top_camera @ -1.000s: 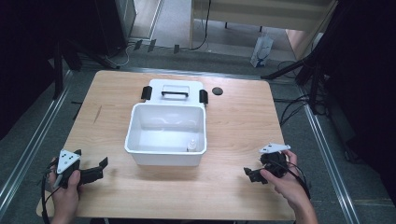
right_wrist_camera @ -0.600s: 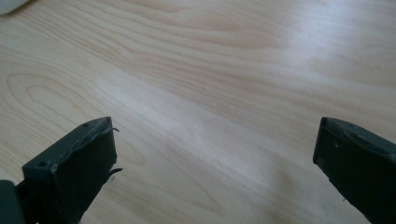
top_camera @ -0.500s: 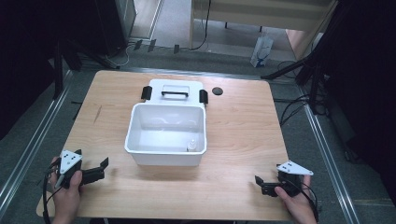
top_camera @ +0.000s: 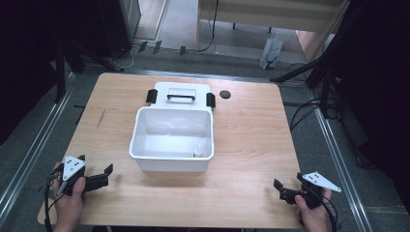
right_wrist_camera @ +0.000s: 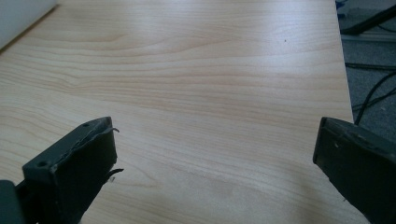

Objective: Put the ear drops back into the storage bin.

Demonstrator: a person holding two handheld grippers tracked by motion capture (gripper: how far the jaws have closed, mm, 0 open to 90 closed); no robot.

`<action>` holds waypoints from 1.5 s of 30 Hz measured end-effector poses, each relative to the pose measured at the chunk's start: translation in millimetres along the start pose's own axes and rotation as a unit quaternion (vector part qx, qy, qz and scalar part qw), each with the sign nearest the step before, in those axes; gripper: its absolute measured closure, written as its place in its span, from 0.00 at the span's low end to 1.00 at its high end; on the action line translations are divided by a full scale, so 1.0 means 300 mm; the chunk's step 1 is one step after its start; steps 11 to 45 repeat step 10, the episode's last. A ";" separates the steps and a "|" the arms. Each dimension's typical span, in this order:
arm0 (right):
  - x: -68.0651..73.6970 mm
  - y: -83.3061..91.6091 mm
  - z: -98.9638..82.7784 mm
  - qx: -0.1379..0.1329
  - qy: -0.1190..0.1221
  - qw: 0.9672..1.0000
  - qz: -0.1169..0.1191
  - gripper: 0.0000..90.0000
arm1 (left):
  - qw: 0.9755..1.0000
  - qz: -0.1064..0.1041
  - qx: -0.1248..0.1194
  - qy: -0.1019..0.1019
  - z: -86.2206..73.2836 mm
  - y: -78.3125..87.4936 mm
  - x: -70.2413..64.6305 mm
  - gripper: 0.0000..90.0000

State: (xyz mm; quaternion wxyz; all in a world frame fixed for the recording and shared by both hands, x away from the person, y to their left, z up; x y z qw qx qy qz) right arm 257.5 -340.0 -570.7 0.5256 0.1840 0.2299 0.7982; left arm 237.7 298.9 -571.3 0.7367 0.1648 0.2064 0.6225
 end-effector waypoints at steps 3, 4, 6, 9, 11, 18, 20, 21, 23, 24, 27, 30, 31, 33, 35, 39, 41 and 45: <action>-0.003 -0.004 -0.001 0.009 -0.007 1.000 0.000 0.00 | 1.000 0.000 -0.001 0.001 0.000 0.001 0.001 0.00; -0.003 -0.007 -0.002 0.015 -0.007 1.000 -0.002 0.00 | 1.000 0.000 -0.001 0.002 0.000 0.002 0.002 0.00; 0.000 -0.013 -0.003 0.027 -0.002 1.000 -0.010 0.00 | 1.000 -0.001 -0.002 0.004 0.000 0.003 0.002 0.00; 0.008 -0.019 -0.004 0.038 0.010 0.999 -0.013 0.00 | 1.000 0.001 -0.002 0.003 -0.001 0.003 0.002 0.00; 0.010 -0.019 -0.005 0.041 0.013 0.999 -0.014 0.00 | 1.000 0.001 -0.002 0.002 -0.001 0.003 0.002 0.00; 0.010 -0.019 -0.005 0.041 0.013 0.999 -0.014 0.00 | 1.000 0.001 -0.002 0.002 -0.001 0.003 0.002 0.00; 0.010 -0.019 -0.005 0.041 0.013 0.999 -0.014 0.00 | 1.000 0.001 -0.002 0.002 -0.001 0.003 0.002 0.00; 0.010 -0.019 -0.005 0.041 0.013 0.999 -0.014 0.00 | 1.000 0.001 -0.002 0.002 -0.001 0.003 0.002 0.00; 0.010 -0.019 -0.005 0.041 0.013 0.999 -0.014 0.00 | 1.000 0.001 -0.002 0.002 -0.001 0.003 0.002 0.00; 0.010 -0.019 -0.005 0.041 0.013 0.999 -0.014 0.00 | 1.000 0.001 -0.002 0.002 -0.001 0.003 0.002 0.00; 0.010 -0.019 -0.005 0.041 0.013 0.999 -0.014 0.00 | 1.000 0.001 -0.002 0.002 -0.001 0.003 0.002 0.00; 0.010 -0.019 -0.005 0.041 0.013 0.999 -0.014 0.00 | 1.000 0.001 -0.002 0.002 -0.001 0.003 0.002 0.00; 0.010 -0.019 -0.005 0.041 0.013 0.999 -0.014 0.00 | 1.000 0.001 -0.002 0.002 -0.001 0.003 0.002 0.00; 0.010 -0.019 -0.005 0.041 0.013 0.999 -0.014 0.00 | 1.000 0.001 -0.002 0.002 -0.001 0.003 0.002 0.00; 0.010 -0.019 -0.005 0.041 0.013 0.999 -0.014 0.00 | 1.000 0.001 -0.002 0.002 -0.001 0.003 0.002 0.00; 0.010 -0.019 -0.005 0.041 0.013 0.999 -0.014 0.00 | 1.000 0.001 -0.002 0.002 -0.001 0.003 0.002 0.00; 0.010 -0.019 -0.005 0.041 0.013 0.999 -0.014 0.00 | 1.000 0.001 -0.002 0.002 -0.001 0.003 0.002 0.00; 0.010 -0.019 -0.005 0.041 0.013 0.999 -0.014 0.00 | 1.000 0.001 -0.002 0.002 -0.001 0.003 0.002 0.00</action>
Point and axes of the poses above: each handheld gripper's, and its own axes: y roughly backward along the jaws, z roughly out of its top, x roughly to its left, the point moved 4 cm from there along -y, roughly forward along the jaws, and after that the axes turned 6 degrees about y, right-handed, at the moved point
